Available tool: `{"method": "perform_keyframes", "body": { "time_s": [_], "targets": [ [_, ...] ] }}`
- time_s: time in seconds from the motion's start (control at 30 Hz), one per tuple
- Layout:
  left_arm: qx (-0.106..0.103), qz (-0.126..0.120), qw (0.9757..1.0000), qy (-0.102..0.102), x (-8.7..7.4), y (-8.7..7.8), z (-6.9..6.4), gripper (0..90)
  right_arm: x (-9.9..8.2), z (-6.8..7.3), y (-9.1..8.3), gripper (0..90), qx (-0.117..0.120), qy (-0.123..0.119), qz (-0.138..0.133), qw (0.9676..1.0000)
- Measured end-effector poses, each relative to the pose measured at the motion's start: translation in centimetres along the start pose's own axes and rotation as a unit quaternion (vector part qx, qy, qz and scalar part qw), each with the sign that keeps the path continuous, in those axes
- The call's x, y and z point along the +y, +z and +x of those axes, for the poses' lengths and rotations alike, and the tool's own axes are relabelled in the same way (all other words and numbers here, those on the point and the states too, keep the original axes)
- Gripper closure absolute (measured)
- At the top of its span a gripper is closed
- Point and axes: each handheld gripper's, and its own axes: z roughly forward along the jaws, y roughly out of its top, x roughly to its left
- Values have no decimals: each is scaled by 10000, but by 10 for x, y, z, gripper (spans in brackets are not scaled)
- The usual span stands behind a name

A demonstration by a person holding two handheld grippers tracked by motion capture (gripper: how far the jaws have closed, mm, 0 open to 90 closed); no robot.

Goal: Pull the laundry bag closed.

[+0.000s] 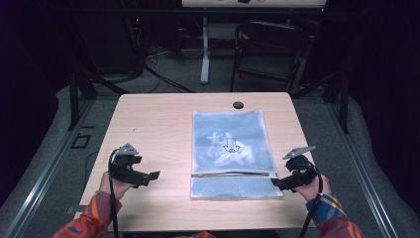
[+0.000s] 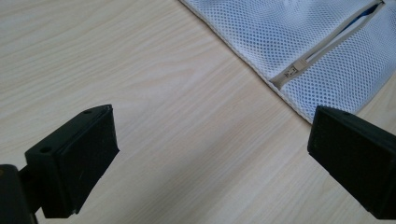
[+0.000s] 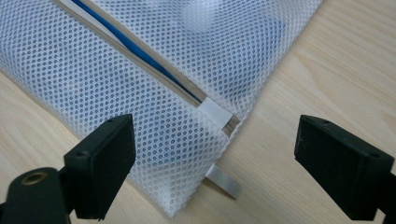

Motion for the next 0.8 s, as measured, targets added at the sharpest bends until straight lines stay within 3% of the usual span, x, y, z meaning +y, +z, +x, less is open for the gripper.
{"method": "perform_keyframes", "body": {
  "time_s": [0.17,0.27,0.5,0.8],
  "targets": [
    [-105,-34,9999,52,1,4,-7,22,3,4,2,128,49,-100,3,9999],
    [-165,4,9995,266,3,10,-16,28,7,7,5,128,96,-198,62,9997],
    [-256,35,9987,436,6,19,-28,36,13,14,7,128,231,-226,-59,9995],
    [-334,58,9976,600,8,24,-37,92,25,26,11,128,365,-385,-62,9986]
  ]
}}
